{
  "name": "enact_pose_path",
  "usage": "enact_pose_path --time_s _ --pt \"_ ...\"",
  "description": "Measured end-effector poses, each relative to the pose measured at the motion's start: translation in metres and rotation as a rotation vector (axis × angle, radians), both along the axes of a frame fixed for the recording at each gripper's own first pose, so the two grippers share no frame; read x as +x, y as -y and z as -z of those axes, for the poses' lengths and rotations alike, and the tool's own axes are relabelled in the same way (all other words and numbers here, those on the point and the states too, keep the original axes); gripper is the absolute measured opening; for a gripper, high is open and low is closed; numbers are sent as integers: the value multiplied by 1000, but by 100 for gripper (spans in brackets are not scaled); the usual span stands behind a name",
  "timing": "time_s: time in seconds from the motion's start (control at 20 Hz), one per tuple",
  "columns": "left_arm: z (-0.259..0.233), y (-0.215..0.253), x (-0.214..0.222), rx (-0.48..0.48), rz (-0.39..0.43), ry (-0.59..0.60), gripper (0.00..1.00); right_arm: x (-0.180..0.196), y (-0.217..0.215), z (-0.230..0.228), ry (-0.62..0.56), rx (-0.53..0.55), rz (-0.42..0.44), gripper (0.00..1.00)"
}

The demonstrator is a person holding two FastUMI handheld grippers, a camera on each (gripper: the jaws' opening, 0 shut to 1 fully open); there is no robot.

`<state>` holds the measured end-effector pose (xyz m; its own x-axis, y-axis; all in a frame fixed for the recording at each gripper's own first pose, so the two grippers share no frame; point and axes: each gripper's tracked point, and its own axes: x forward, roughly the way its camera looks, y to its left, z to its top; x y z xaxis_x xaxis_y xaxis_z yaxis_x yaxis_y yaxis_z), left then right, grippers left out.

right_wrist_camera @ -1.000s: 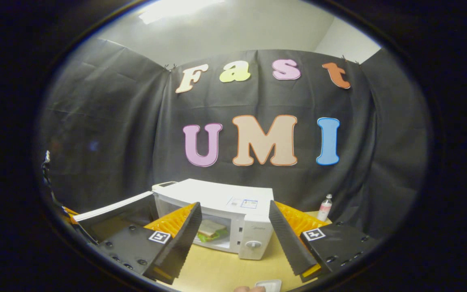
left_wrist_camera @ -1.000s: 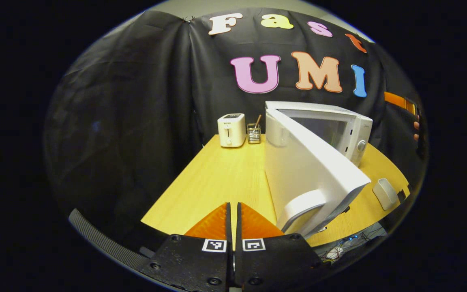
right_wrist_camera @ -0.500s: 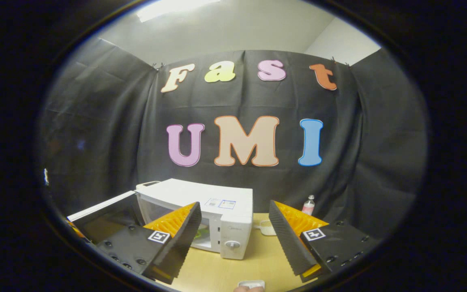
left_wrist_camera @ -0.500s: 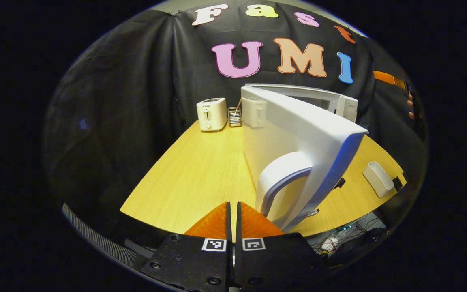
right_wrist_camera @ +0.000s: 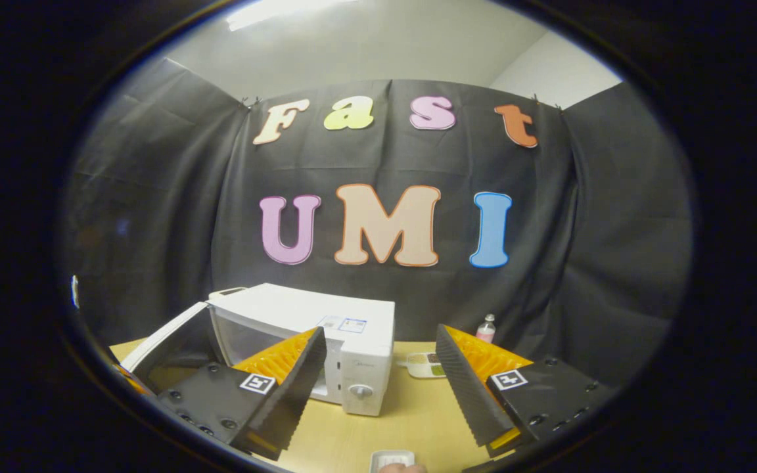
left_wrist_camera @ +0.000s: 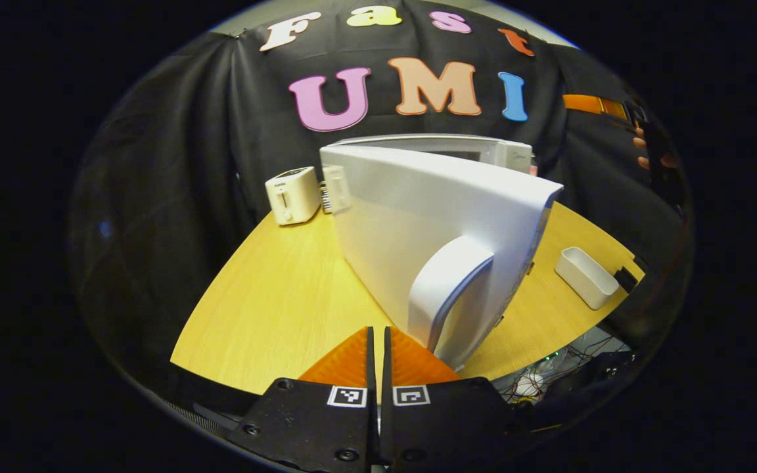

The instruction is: Open the microwave oven with the left hand, put the food in, and close the microwave oven.

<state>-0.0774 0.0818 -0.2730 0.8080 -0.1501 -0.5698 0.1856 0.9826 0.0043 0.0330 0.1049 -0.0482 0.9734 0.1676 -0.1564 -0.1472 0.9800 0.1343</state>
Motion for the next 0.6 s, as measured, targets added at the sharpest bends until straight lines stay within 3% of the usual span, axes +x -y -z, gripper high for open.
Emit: enact_pose_path --time_s 0.15,0.6 --pt "-3 28 10 -6 78 11 0 -6 15 4 -10 -18 24 100" --pt "-16 90 58 -19 241 73 0 -17 74 0 -30 -12 139 96"
